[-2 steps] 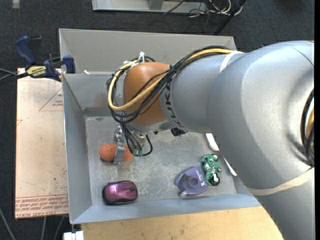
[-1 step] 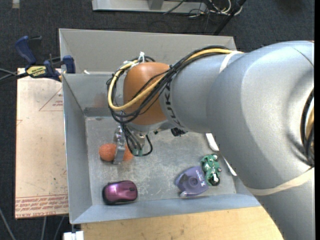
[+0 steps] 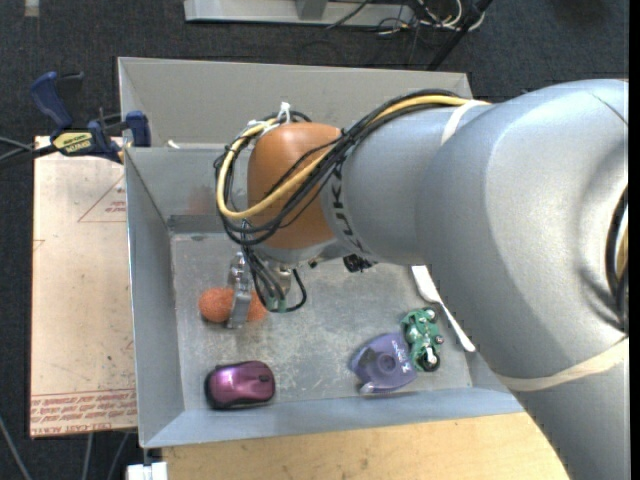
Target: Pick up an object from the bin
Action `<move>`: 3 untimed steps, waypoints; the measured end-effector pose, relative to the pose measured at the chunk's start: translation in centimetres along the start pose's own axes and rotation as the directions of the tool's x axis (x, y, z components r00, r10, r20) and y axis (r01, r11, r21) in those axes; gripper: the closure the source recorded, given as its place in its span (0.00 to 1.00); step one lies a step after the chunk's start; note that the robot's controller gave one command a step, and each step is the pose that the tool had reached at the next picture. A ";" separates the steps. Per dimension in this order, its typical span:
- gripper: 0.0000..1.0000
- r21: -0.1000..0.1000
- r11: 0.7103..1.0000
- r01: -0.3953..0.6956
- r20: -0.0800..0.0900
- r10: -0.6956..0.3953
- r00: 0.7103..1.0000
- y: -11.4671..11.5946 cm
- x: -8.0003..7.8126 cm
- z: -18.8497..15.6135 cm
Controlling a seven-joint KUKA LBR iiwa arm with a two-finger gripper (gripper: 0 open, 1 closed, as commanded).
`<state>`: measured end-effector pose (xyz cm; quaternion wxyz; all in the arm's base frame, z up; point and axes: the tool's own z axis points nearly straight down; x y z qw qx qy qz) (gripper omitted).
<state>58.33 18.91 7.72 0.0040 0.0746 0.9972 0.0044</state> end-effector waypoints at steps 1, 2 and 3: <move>1.00 0.003 1.000 0.000 -0.006 0.000 1.000 -0.1 0.2 -1.3; 1.00 0.002 1.000 0.000 -0.005 0.000 1.000 -0.1 0.1 -3.2; 1.00 0.001 1.000 0.000 -0.002 0.000 1.000 0.0 0.0 -4.9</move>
Offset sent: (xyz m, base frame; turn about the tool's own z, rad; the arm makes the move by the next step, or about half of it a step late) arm 0.0002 0.0000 0.0115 0.0000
